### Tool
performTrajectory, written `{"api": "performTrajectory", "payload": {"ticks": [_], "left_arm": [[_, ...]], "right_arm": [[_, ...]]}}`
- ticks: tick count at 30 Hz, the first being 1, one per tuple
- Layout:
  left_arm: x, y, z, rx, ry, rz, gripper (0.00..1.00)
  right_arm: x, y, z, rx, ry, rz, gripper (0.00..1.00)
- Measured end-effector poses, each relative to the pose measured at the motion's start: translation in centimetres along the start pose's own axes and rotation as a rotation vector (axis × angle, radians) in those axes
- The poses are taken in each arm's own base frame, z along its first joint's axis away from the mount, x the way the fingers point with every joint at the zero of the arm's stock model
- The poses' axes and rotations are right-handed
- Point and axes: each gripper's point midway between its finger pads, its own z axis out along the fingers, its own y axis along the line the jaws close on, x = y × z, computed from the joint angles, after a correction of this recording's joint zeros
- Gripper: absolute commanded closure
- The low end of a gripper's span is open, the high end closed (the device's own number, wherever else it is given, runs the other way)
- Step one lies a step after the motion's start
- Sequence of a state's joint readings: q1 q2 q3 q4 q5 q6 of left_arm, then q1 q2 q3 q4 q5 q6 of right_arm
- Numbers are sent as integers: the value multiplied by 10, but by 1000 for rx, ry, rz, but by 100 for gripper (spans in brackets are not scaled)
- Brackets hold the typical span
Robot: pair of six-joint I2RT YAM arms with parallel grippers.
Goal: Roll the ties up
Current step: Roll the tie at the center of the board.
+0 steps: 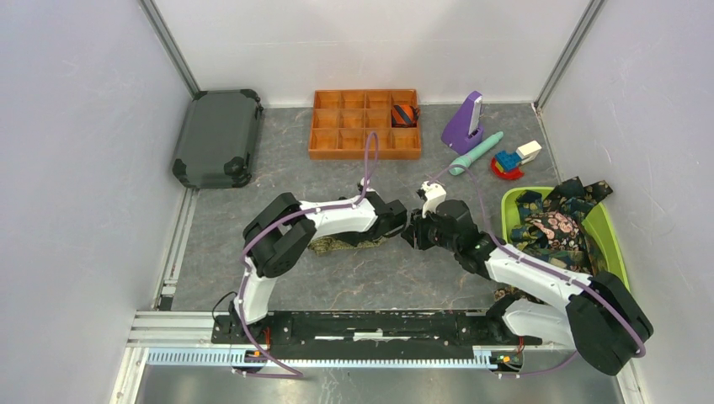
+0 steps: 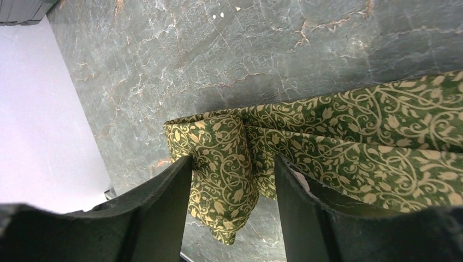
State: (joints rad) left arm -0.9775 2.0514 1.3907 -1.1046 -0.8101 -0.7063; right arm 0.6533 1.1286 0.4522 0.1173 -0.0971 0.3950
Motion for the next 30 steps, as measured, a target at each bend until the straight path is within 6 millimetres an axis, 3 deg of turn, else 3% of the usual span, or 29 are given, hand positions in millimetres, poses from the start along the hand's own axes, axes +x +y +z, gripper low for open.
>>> {"api": "performTrajectory", "payload": {"ticks": [5, 9, 15, 18, 22, 25, 30], "left_arm": [[-9, 4, -12, 45, -24, -49, 33], [-17, 13, -26, 86, -54, -99, 34], [-25, 42, -57, 180, -128, -224, 46], [-12, 60, -67, 238, -149, -290, 50], [18, 67, -71, 348, -154, -368, 57], [46, 64, -68, 441, -147, -434, 64], [81, 42, -57, 587, -127, -548, 74]], "right_arm": [[-3, 1, -1, 3, 8, 1, 69], [-16, 6, -3, -4, -12, -1, 68], [-45, 17, -2, -24, -55, -6, 67], [-55, 24, 9, -45, -41, -6, 66], [-69, 38, 33, -96, 7, -1, 65], [-81, 51, 57, -154, 37, 5, 65], [-93, 71, 109, -249, 103, 22, 65]]}}
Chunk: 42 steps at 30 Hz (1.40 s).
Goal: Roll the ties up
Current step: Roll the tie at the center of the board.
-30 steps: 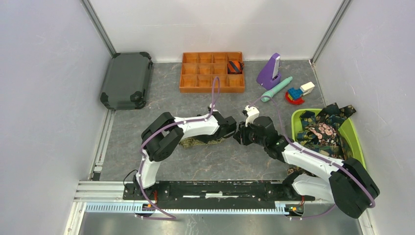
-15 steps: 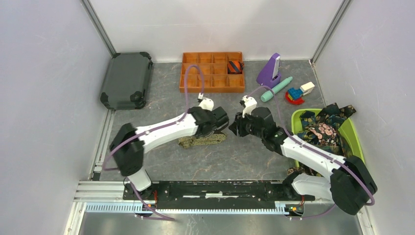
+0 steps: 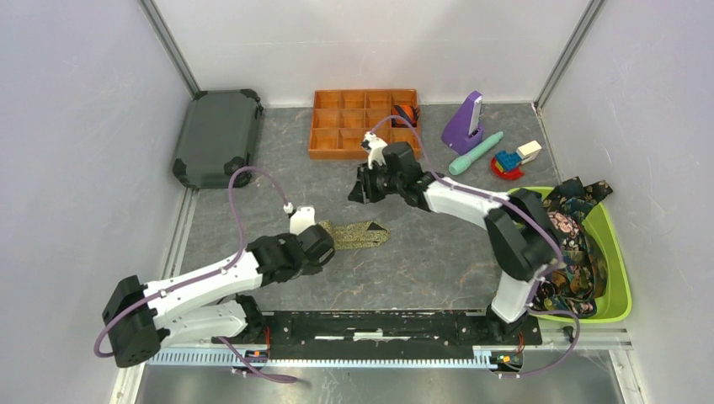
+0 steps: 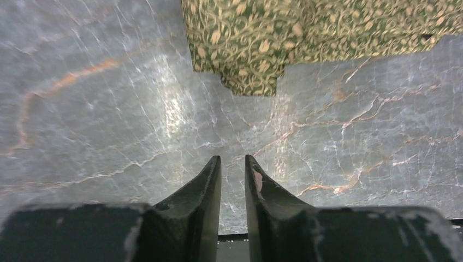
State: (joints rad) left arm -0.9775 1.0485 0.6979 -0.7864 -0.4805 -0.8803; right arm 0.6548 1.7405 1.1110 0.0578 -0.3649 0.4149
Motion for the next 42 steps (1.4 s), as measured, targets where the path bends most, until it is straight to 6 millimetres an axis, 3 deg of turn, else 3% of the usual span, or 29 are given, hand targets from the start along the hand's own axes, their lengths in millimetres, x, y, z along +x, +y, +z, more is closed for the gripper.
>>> {"api": "performTrajectory", "payload": {"ticks": [7, 17, 23, 29, 42], "left_arm": [[33, -3, 21, 83, 27, -127, 81], [28, -19, 34, 145, -28, -263, 82], [24, -16, 41, 114, -58, -273, 83], [22, -8, 51, 58, -72, -278, 84], [-6, -2, 77, 11, -116, -363, 85]], "right_arm": [[10, -9, 68, -52, 105, 30, 65], [32, -5, 129, -121, 197, 32, 65], [36, 10, 141, -193, 223, 2, 65], [42, 16, 139, -227, 245, -15, 65], [55, 27, 137, -300, 259, -32, 67]]}}
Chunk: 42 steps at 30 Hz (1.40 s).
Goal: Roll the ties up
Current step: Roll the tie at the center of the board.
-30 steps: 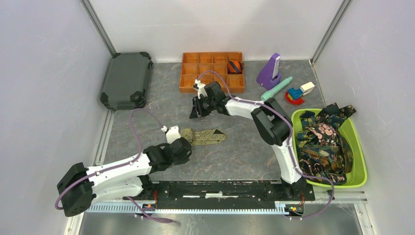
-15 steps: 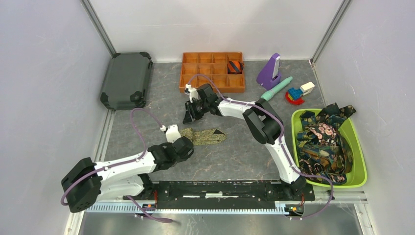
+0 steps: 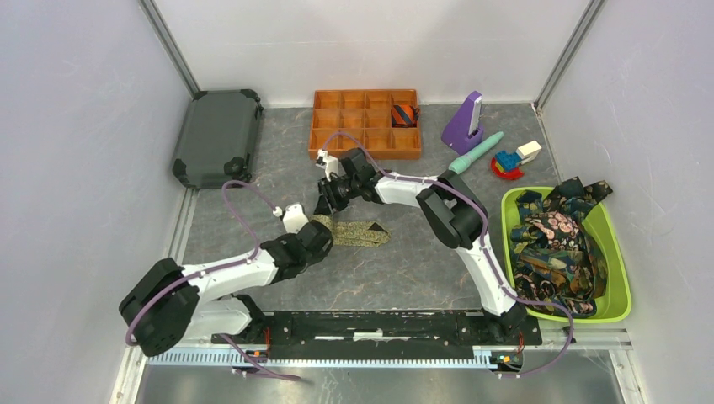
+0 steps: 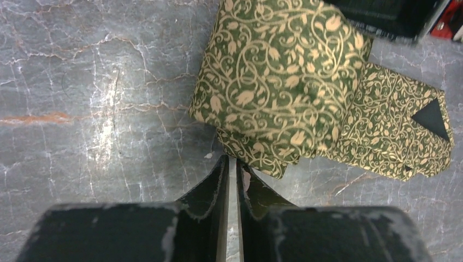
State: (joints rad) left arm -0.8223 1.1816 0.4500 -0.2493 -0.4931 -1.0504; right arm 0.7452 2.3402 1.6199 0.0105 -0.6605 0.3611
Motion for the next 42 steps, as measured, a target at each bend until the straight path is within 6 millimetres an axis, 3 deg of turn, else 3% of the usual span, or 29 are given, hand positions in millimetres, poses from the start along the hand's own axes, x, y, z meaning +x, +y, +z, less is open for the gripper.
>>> {"api": "performTrajectory", "payload": {"ticks": [9, 29, 38, 42], "left_arm": [[-11, -5, 12, -17, -14, 4, 86], [-23, -11, 27, -6, -81, -2, 84], [-27, -1, 11, 15, -92, -21, 80], [-29, 4, 2, 30, -102, -31, 75]], "right_arm": [[11, 15, 4, -37, 14, -29, 67], [8, 13, 7, -17, 0, -43, 66], [0, 10, 4, 18, 0, -12, 49], [-17, 3, 5, 62, -7, 1, 42]]}}
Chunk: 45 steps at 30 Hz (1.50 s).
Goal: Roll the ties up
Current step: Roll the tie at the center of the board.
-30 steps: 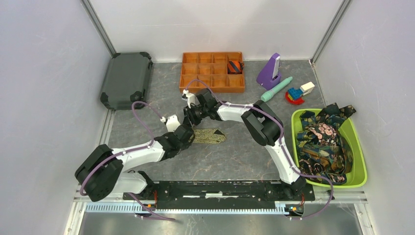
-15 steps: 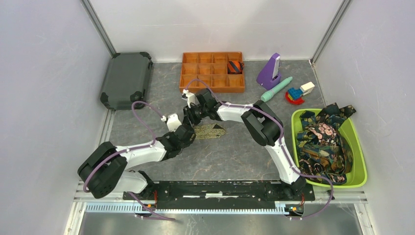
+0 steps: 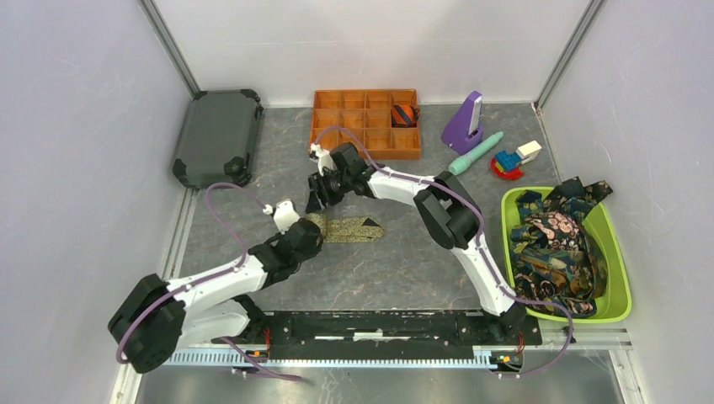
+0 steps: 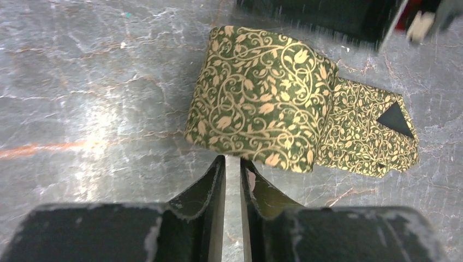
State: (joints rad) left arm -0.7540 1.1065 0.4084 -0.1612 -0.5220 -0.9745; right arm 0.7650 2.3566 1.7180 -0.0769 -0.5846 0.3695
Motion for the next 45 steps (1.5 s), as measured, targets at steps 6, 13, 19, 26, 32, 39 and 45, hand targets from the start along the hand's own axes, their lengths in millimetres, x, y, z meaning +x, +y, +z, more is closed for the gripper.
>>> {"api": "performTrajectory", "payload": {"ticks": [6, 13, 19, 26, 32, 39, 45], "left_arm": [[-6, 8, -17, 18, -12, -13, 69], [-12, 18, -37, 31, -15, -19, 63], [-23, 24, -53, 38, -36, -5, 46], [-51, 21, -51, -22, -37, 73, 42], [-55, 29, -36, -42, 19, 122, 37], [-57, 25, -30, -1, 50, 162, 36], [-62, 26, -28, 1, 41, 163, 35]], "right_arm": [[-33, -14, -2, 91, -37, -3, 39], [-27, -23, -27, 192, -39, 20, 46], [-17, -2, -73, 252, -72, 26, 47], [-14, 48, -115, 234, -221, 31, 48], [2, 66, -95, 168, -221, 68, 49], [13, 66, -77, 136, -212, 100, 53], [38, 53, -69, 141, -180, 133, 55]]}}
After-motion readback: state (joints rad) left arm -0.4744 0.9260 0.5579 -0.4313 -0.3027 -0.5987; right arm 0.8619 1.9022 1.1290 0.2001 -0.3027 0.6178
